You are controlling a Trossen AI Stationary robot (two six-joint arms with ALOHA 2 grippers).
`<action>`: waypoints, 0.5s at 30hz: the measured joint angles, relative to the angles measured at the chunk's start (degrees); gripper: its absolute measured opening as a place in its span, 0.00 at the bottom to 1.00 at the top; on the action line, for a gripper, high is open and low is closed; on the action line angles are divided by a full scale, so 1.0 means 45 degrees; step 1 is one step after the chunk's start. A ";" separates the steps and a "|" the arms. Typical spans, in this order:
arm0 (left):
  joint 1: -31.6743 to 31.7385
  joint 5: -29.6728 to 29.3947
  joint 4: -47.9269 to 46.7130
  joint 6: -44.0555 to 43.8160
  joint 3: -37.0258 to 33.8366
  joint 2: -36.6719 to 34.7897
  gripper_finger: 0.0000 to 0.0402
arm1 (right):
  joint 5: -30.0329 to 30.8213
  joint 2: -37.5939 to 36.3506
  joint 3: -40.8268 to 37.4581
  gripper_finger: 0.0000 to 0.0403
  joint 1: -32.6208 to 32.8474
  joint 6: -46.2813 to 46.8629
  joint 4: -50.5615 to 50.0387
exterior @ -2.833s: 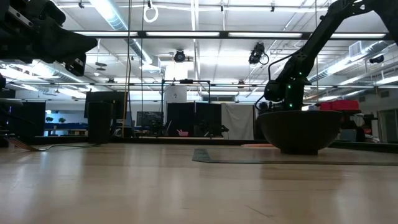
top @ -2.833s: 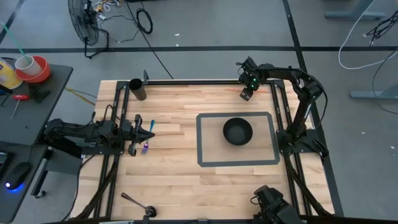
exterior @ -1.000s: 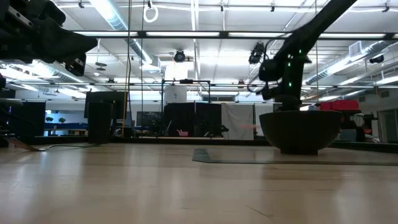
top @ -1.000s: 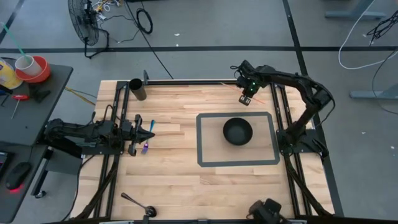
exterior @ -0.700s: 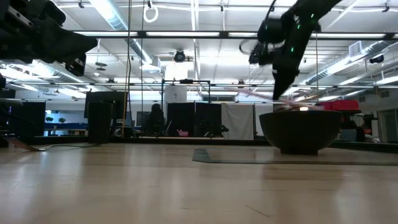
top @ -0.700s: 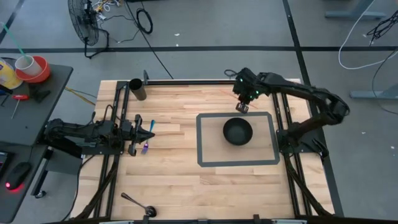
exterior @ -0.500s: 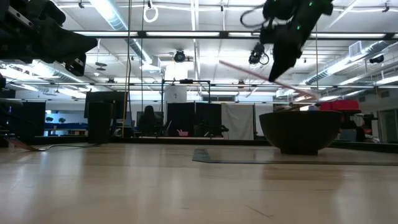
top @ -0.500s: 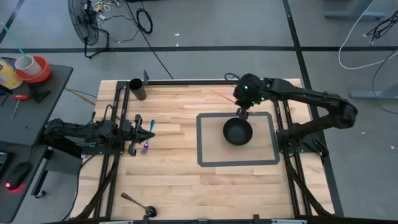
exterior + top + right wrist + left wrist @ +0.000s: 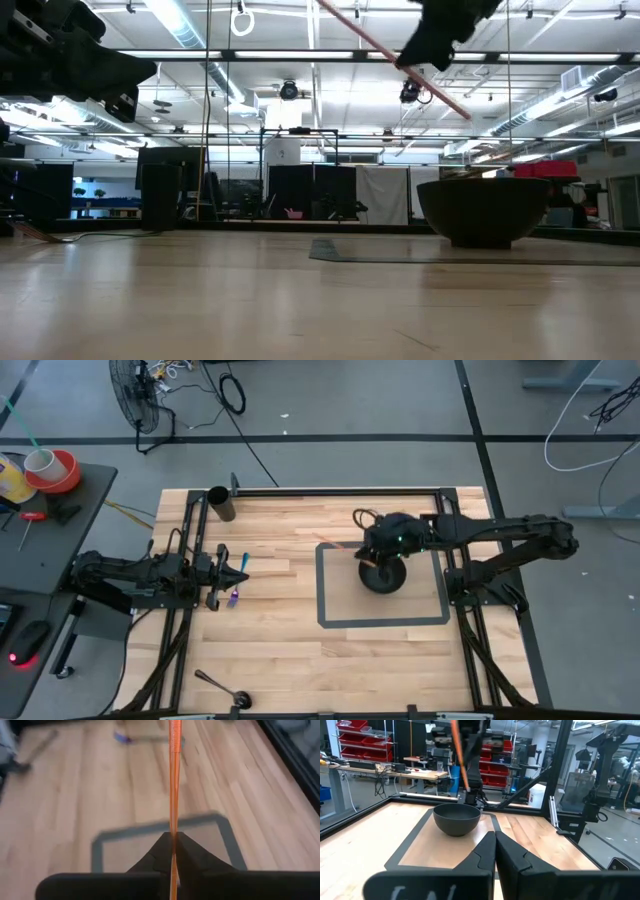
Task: Pick & Place Utensil
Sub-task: Move the orange straw to the middle of the table
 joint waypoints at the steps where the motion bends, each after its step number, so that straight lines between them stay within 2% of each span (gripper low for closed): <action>1: 0.0000 0.0000 0.0004 0.0005 0.0000 0.0000 0.04 | 0.0106 0.0100 0.0000 0.06 0.0260 0.0004 0.0319; 8: 0.0000 0.0000 0.0005 0.0004 0.0004 0.0000 0.03 | 0.0431 0.1416 0.0005 0.06 0.1470 0.0101 0.3506; 15: 0.0003 -0.0099 0.0223 0.0120 0.0003 0.0005 0.03 | 0.0475 0.3110 0.0003 0.06 0.1684 0.0369 0.6079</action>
